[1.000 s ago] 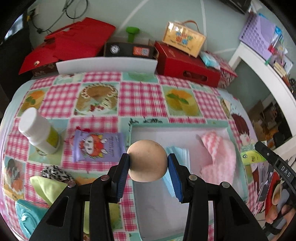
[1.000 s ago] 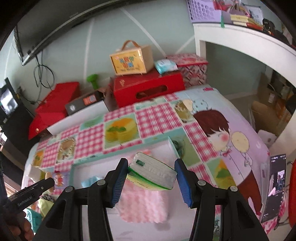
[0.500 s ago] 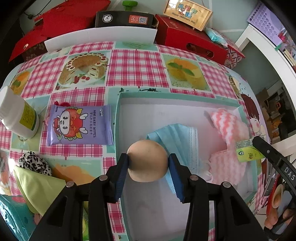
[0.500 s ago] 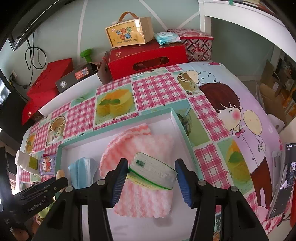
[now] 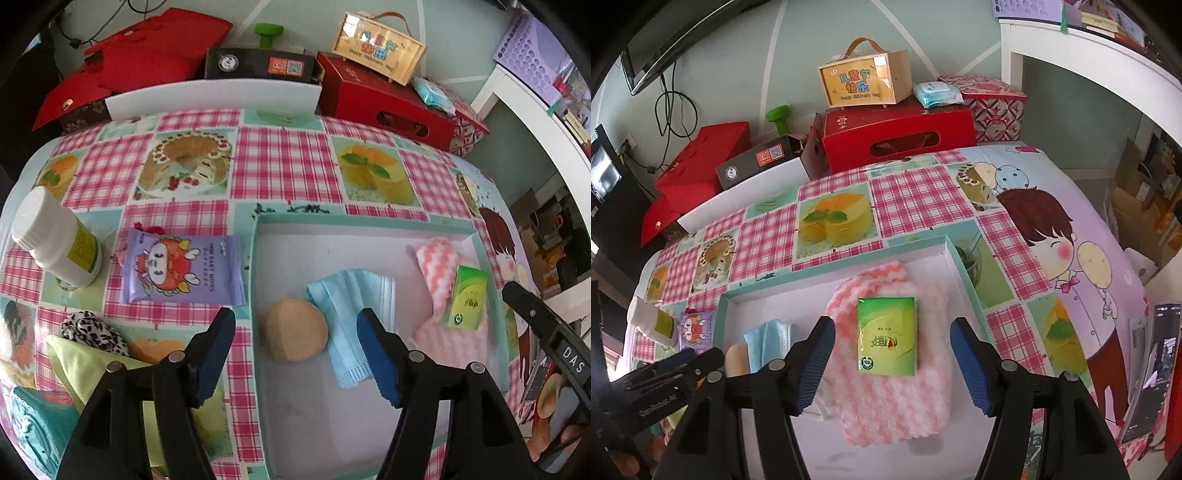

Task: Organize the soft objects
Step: 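Open the left tool to drop the sponge while the right tool drops the tissue pack into the tray, then move both open tools back toward the pile of items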

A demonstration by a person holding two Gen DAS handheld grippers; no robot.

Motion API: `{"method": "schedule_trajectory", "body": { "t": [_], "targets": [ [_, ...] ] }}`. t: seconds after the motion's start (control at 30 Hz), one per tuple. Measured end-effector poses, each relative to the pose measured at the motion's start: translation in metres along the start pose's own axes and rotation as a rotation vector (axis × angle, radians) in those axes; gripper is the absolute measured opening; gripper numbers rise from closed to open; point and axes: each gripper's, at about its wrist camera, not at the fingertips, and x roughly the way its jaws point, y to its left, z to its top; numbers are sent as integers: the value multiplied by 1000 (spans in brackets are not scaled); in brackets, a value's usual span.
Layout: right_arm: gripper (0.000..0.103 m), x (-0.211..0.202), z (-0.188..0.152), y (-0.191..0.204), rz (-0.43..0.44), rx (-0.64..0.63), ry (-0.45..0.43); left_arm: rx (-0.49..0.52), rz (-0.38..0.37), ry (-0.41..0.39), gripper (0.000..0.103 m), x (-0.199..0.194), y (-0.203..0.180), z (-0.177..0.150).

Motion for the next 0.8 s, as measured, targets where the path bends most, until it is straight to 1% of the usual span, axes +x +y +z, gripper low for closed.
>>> {"method": "schedule_trajectory", "body": {
  "t": [0.17, 0.33, 0.37, 0.4, 0.43, 0.47, 0.5, 0.6, 0.67, 0.8],
  "targets": [
    [76, 4, -1, 1, -35, -17, 17, -22, 15, -16, 72, -1, 6, 2],
    [88, 9, -1, 4, -82, -54, 28, -54, 35, -43, 77, -2, 15, 3],
    [93, 10, -1, 4, -87, -59, 28, -64, 46, -55, 81, -3, 17, 4],
    [103, 11, -2, 5, -98, -69, 29, -77, 68, -73, 94, -3, 20, 4],
    [103, 12, -2, 7, -105, -82, 28, -87, 86, -88, 99, -4, 23, 5],
    [103, 12, -3, 10, -114, -104, 29, -97, 103, -111, 101, -6, 25, 5],
    [103, 13, -3, 12, -118, -118, 30, -108, 119, -142, 101, -10, 28, 6],
    [103, 13, -4, 17, -115, -142, 31, -128, 134, -186, 101, -15, 35, 8],
    [103, 13, -3, 19, -108, -142, 28, -136, 143, -197, 101, -16, 39, 9],
    [103, 14, -3, 20, -113, -142, 29, -144, 145, -187, 101, -15, 43, 11]
  ]
}}
